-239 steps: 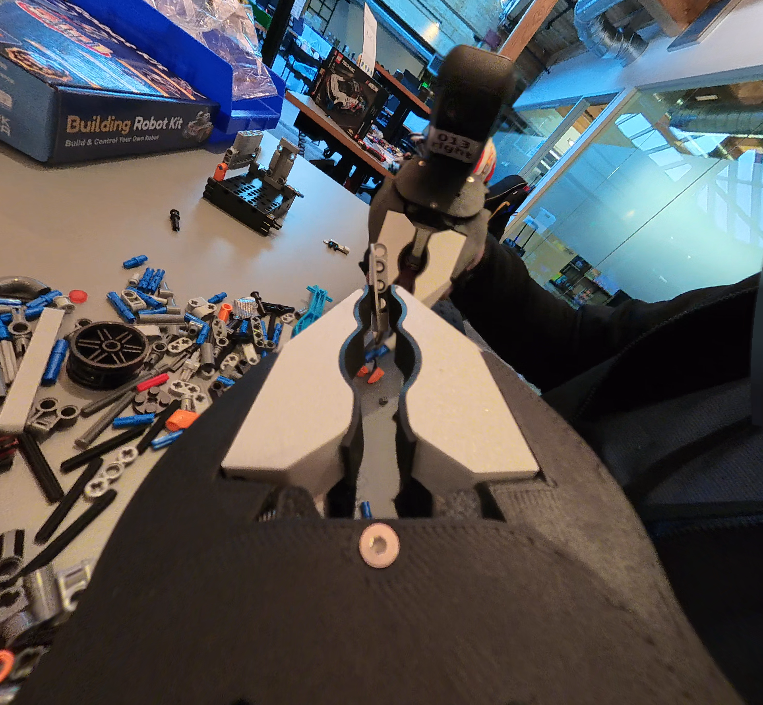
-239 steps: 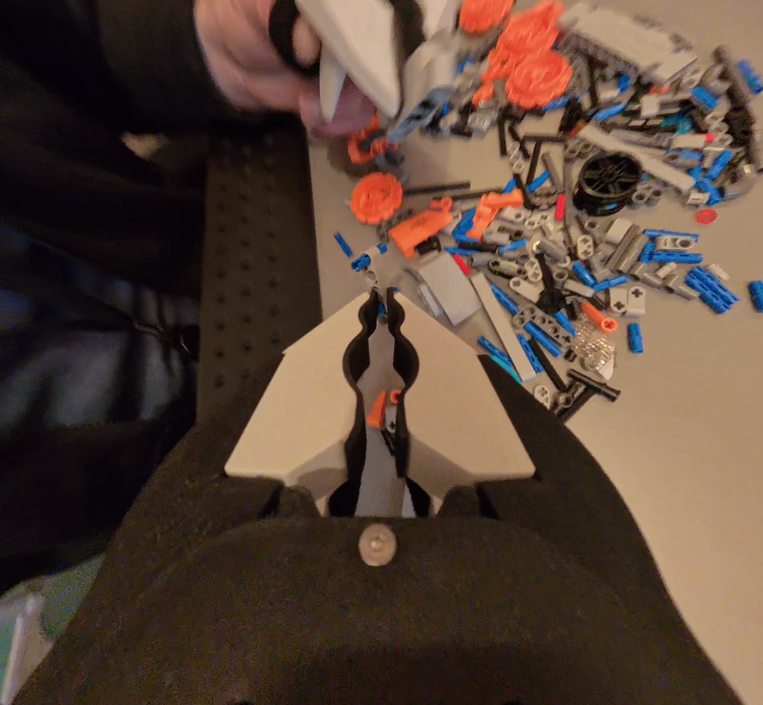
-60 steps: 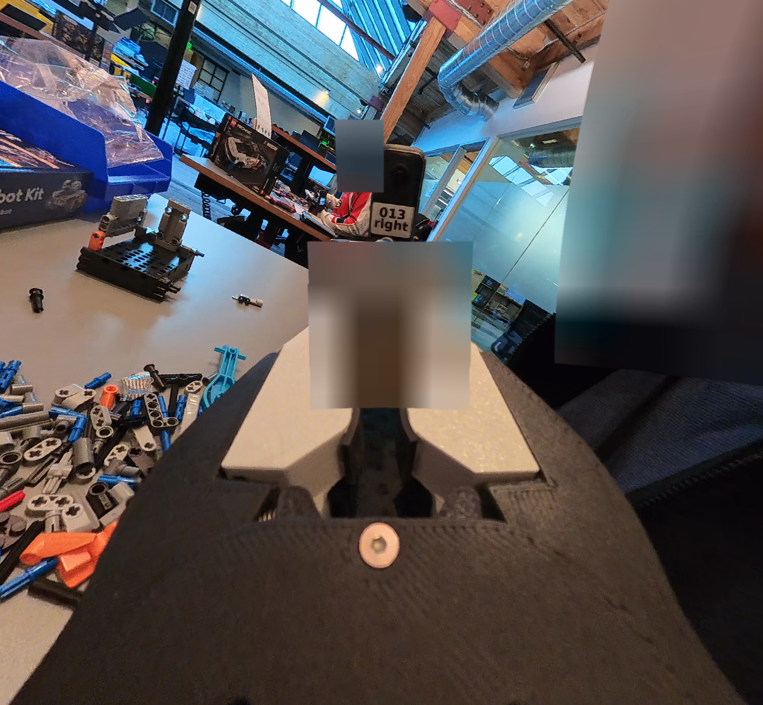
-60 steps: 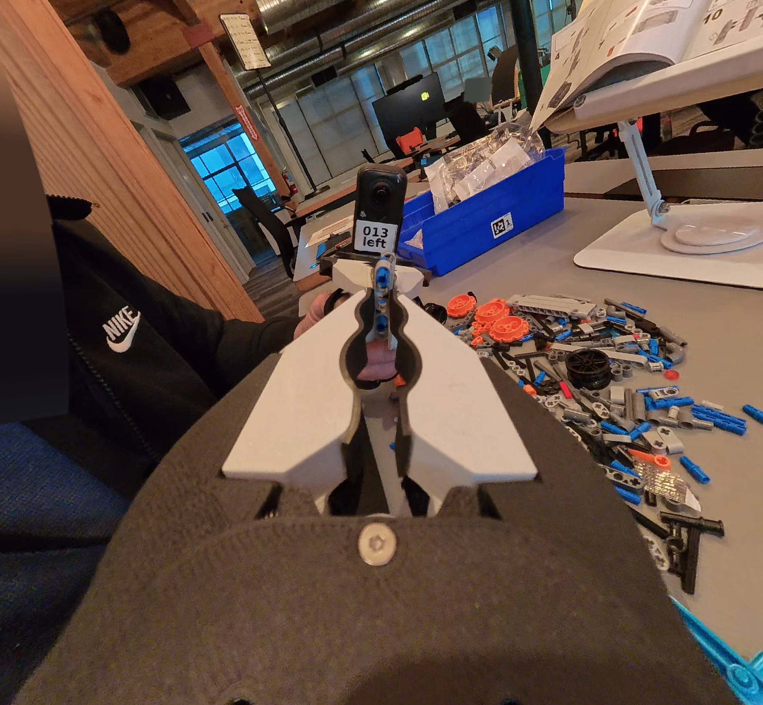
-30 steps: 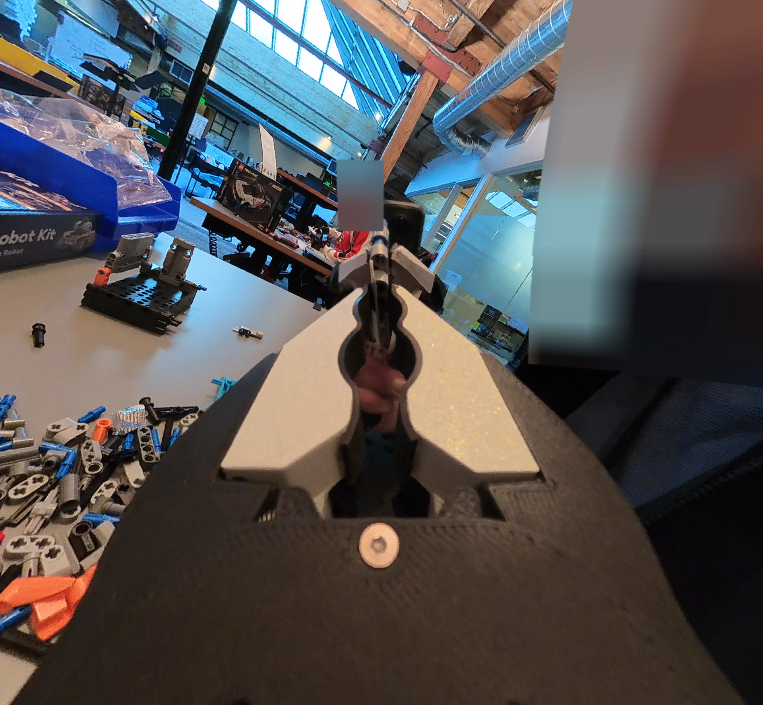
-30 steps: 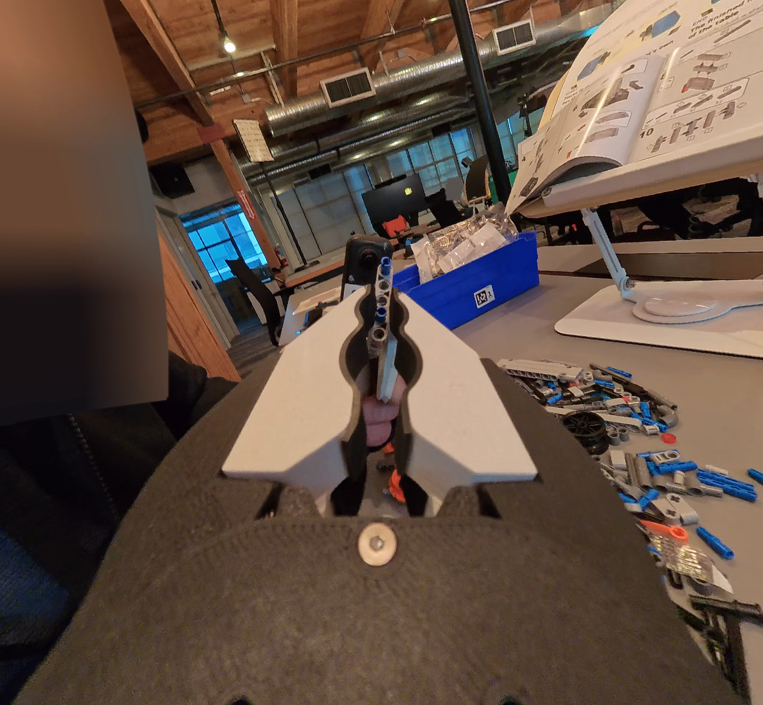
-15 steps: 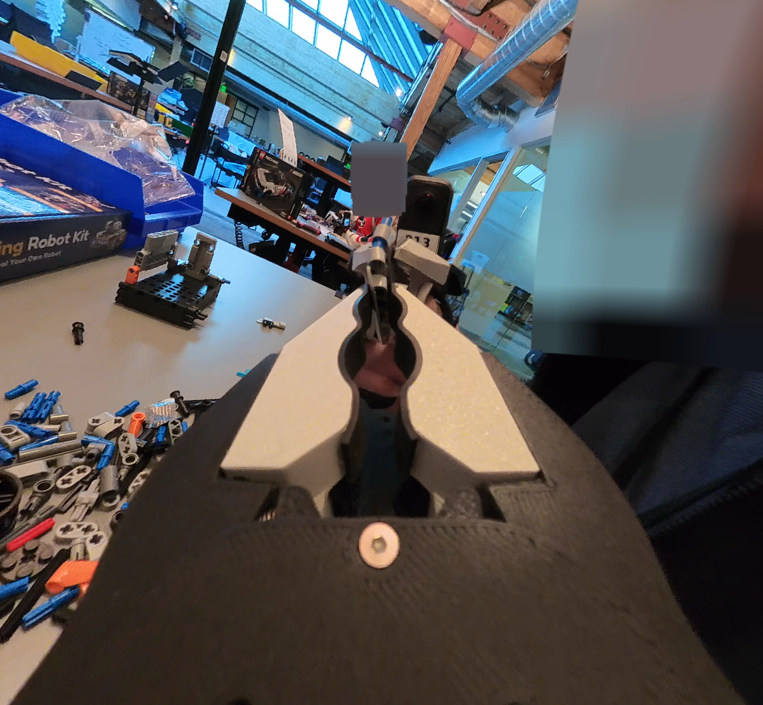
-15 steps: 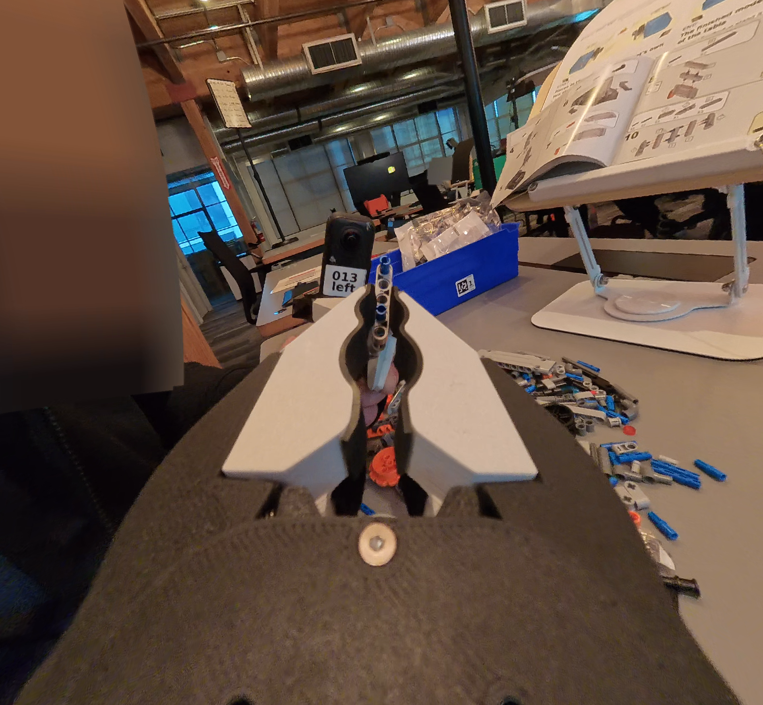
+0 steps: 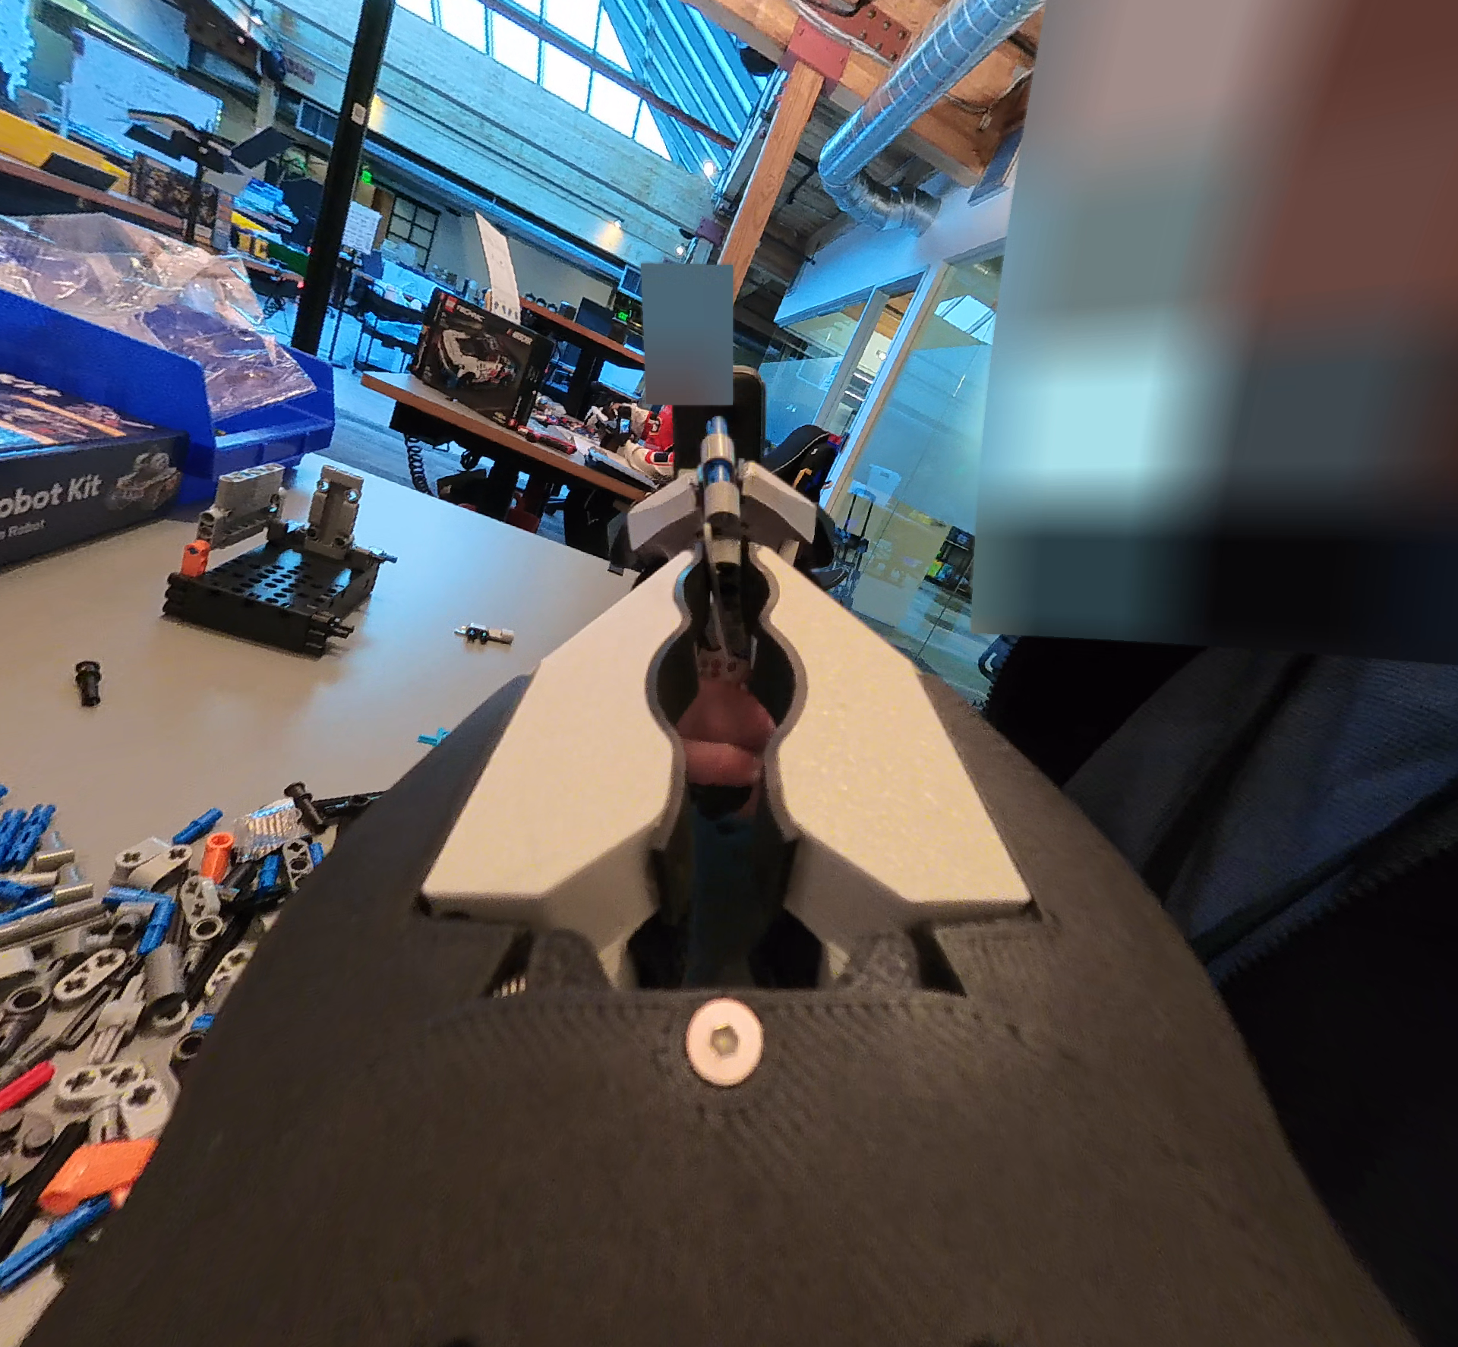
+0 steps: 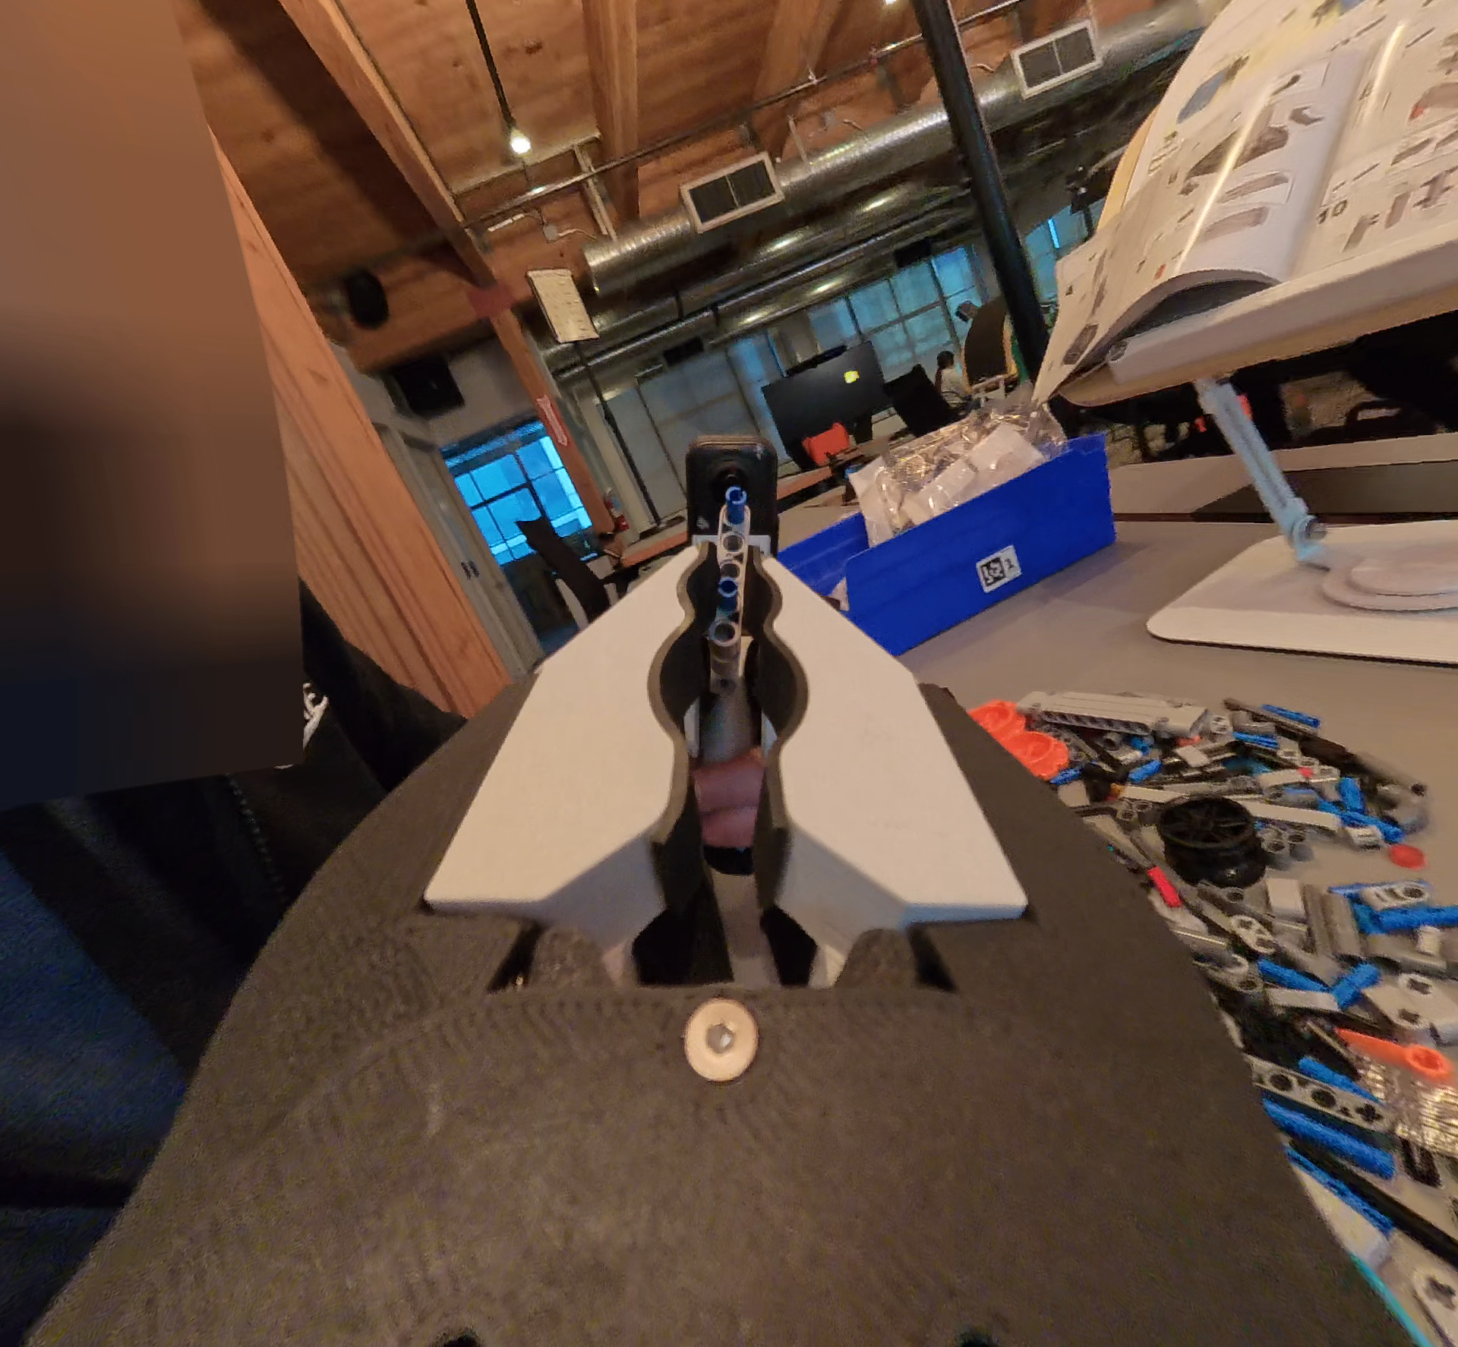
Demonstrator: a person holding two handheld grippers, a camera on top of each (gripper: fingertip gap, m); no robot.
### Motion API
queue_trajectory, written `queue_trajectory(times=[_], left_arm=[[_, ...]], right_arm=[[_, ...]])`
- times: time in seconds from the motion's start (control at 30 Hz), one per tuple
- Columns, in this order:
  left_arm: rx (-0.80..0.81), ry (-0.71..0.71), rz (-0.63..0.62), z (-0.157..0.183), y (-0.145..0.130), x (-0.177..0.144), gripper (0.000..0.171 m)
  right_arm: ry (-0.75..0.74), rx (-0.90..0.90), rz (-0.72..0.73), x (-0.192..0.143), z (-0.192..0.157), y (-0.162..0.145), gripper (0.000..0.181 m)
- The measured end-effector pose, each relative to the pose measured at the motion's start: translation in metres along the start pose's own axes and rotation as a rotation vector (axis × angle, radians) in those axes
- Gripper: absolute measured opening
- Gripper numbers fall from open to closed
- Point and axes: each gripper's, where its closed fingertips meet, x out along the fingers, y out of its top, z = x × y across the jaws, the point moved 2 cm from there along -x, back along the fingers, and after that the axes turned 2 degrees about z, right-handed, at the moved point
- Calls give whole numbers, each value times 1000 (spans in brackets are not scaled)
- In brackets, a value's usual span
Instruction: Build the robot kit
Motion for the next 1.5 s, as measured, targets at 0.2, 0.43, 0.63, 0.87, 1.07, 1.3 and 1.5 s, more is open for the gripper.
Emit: queue_trajectory(times=[0.2, 0.43, 0.63, 0.87, 1.07, 1.3, 1.5], left_arm=[[27, 12, -37, -1, -2, 1, 4], [31, 56, -122, -9, -10, -3, 5], [51, 65, -212, -9, -22, 3, 5], [111, 97, -211, -9, -20, 5, 5], [118, 90, -151, -5, -9, 3, 5], [187, 120, -188, -2, -10, 4, 5], [180, 112, -171, -2, -9, 4, 6]], right_arm=[[-21, -45, -41, -1, 0, 0, 5], [-28, -26, -162, -5, 8, -9, 5], [-28, -70, -204, -9, 8, -5, 18], [-41, -90, -227, -9, 7, -8, 5], [-31, -116, -240, -8, 4, -12, 5], [-44, -162, -255, -9, 2, -13, 5], [-37, -171, -216, -10, -1, -9, 5]])
